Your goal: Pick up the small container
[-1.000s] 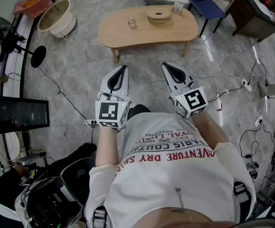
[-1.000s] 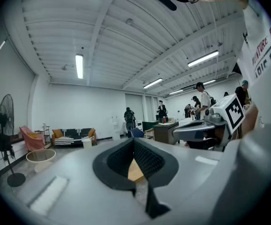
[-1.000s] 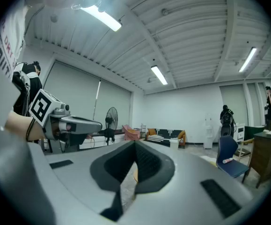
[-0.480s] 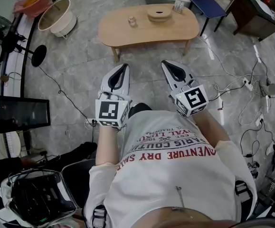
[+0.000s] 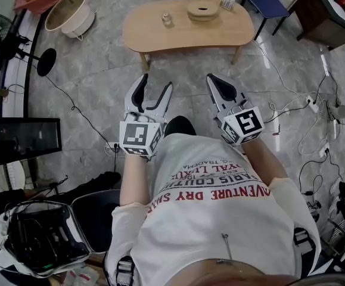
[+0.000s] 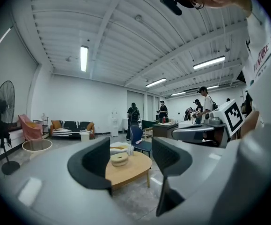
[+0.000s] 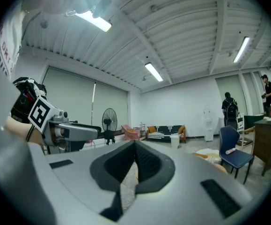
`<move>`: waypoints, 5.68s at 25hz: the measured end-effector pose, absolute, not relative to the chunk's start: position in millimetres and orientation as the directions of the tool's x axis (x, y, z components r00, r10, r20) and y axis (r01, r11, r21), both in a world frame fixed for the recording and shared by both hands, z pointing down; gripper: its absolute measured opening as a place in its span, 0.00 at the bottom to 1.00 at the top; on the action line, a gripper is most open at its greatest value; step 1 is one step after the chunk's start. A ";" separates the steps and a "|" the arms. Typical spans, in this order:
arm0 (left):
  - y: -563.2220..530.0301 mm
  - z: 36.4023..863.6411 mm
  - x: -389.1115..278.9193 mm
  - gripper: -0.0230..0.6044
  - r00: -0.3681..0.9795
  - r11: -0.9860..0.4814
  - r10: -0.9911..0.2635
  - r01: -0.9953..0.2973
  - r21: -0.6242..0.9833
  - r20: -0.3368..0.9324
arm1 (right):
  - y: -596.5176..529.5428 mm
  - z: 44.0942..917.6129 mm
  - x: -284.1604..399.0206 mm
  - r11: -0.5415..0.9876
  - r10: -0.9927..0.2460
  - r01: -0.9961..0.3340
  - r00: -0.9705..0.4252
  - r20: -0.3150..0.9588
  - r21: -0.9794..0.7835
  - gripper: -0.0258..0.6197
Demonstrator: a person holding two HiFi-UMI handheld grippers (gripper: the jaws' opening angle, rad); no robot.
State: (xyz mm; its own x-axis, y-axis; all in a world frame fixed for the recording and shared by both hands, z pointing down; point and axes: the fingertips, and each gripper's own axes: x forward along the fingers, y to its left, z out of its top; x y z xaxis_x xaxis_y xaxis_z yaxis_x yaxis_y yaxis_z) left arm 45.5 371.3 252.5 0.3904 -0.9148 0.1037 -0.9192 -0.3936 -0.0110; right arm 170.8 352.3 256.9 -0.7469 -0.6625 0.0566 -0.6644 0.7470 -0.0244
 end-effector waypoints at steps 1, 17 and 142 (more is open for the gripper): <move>364.8 256.0 44.7 0.46 0.389 -0.394 -0.914 -0.919 -0.015 0.115 | 346.3 258.8 170.1 0.746 -0.663 -0.666 -0.746 0.060 -0.031 0.03; 185.0 305.0 -31.7 0.67 0.443 -0.435 -0.878 -0.896 0.083 0.183 | 177.2 294.2 100.0 0.684 -0.706 -0.724 -0.689 0.163 -0.091 0.03; -205.1 287.2 -110.7 0.57 0.404 -0.425 -0.900 -0.897 -0.122 0.165 | -231.4 291.0 9.4 0.718 -0.692 -0.692 -0.697 0.185 0.077 0.03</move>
State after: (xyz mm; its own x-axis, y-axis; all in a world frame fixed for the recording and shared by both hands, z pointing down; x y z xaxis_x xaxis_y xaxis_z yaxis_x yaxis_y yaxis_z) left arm -110.7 -205.1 287.2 0.4037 -0.8999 0.1651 -0.8970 -0.4248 -0.1220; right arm 9.4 -231.4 291.0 -0.6973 -0.6925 0.1852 -0.6921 0.7176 0.0773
